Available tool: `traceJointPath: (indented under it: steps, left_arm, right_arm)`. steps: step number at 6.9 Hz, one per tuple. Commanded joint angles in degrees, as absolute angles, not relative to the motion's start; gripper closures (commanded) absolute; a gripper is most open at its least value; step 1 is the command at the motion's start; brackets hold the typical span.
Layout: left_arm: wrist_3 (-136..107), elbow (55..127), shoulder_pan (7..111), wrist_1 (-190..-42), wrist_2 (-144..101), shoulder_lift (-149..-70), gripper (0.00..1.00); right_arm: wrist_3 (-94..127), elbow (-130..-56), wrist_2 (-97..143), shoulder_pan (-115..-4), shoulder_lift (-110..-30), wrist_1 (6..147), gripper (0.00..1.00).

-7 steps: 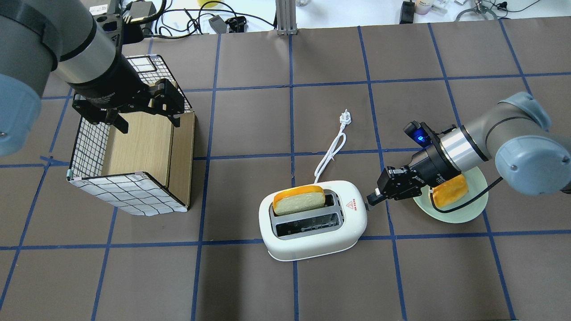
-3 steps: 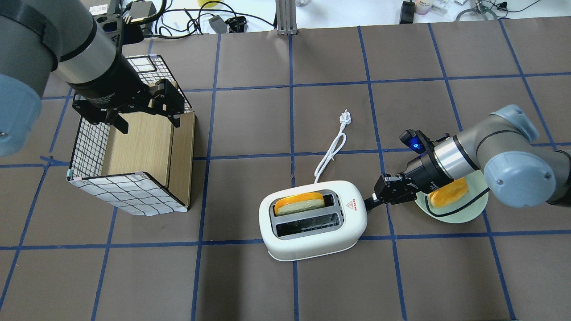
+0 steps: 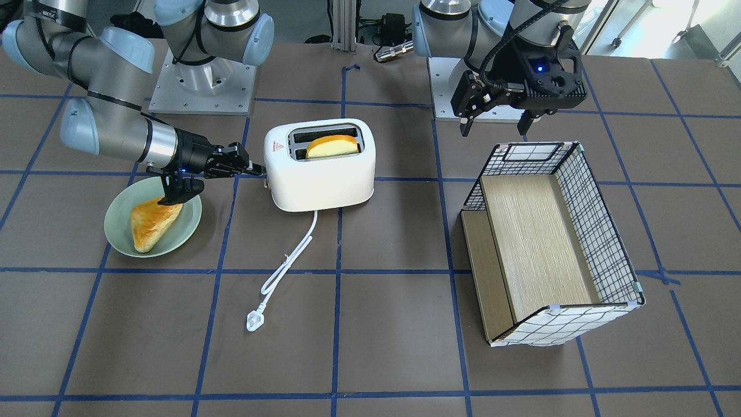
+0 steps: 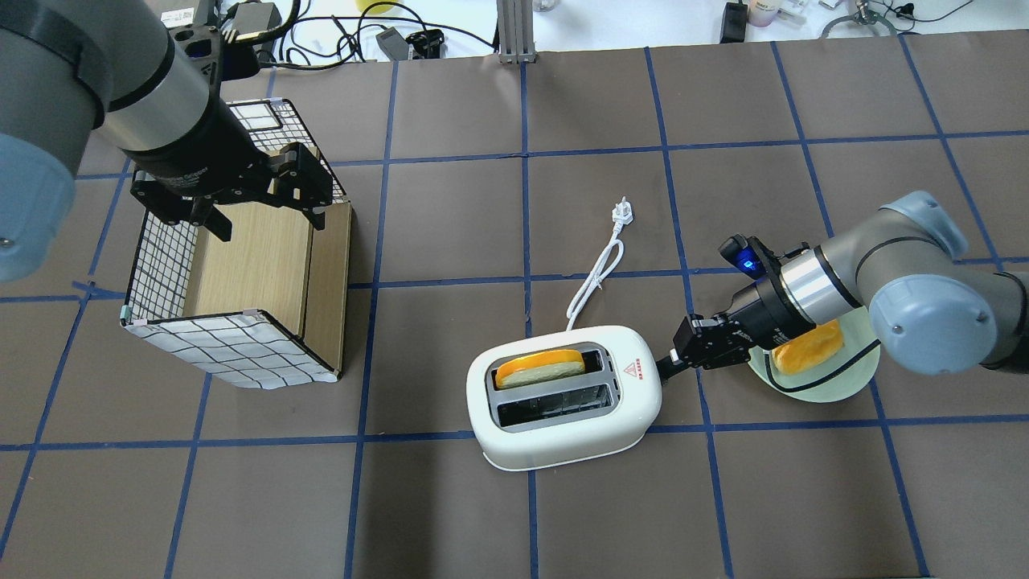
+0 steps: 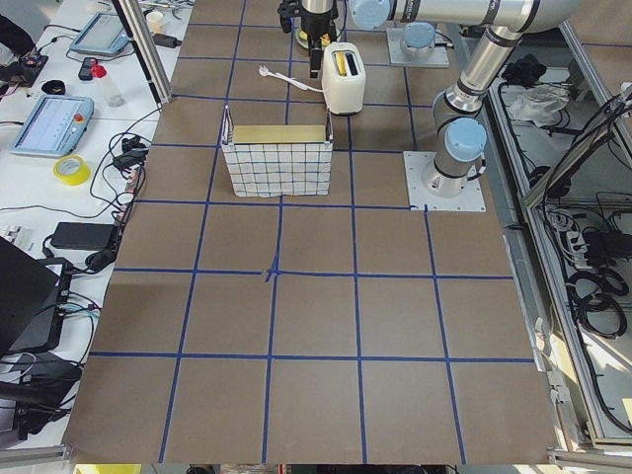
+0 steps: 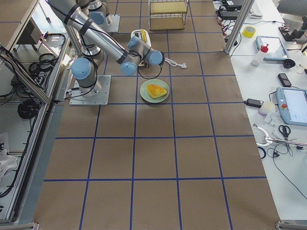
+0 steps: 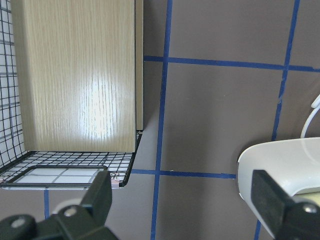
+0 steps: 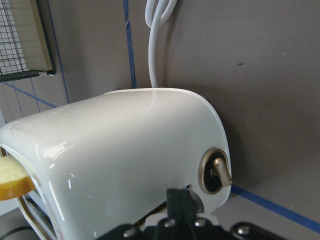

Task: Press toaster with right arm
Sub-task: 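Lift the right gripper up and away from the toaster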

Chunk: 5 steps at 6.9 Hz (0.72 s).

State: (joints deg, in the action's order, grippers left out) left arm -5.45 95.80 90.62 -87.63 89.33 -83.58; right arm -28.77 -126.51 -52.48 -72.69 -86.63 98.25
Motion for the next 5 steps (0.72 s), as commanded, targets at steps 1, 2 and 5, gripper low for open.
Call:
traceJointPath:
  steps: [1,2,5]
  left_arm:
    - [-5.4,95.8,90.6,-87.6,89.4,-83.6,0.00]
    - [-5.4,95.7,90.6,-87.6,89.4,-83.6,0.00]
    - [-5.4,95.7,90.6,-87.6,89.4,-83.6,0.00]
  right_arm:
    - [-18.1,-125.0,-54.4,-72.6,-89.0,97.5,1.00]
    - [-17.5,-123.2,-55.9,-72.6,-90.8,94.7,0.49]
    - [-11.4,-105.9,-65.2,-72.7,-91.3,77.2,0.00]
